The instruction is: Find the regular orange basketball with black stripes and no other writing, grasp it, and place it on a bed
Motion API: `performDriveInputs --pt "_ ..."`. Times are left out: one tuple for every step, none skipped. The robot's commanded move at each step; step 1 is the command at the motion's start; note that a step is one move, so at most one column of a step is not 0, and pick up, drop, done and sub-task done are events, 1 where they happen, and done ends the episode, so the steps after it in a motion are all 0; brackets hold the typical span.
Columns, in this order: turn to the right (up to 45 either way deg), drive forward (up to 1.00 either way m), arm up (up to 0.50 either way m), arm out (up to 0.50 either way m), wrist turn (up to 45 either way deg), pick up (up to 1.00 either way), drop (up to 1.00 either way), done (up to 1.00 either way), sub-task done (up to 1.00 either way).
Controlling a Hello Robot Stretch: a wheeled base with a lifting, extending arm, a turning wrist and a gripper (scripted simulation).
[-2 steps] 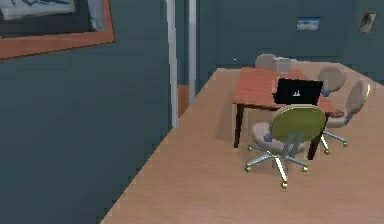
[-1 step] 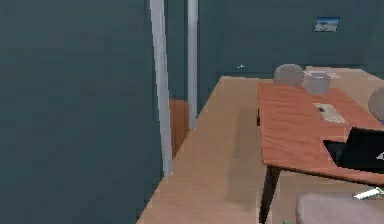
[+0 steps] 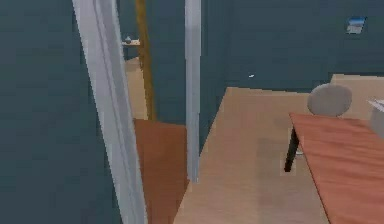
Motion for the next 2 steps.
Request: performDriveInputs --pt "15.0 0.00 0.00 0.00 0.0 0.00 0.00 0.00 0.00" --pt "0.0 0.05 0.00 0.00 0.0 0.00 0.00 0.00 0.00"
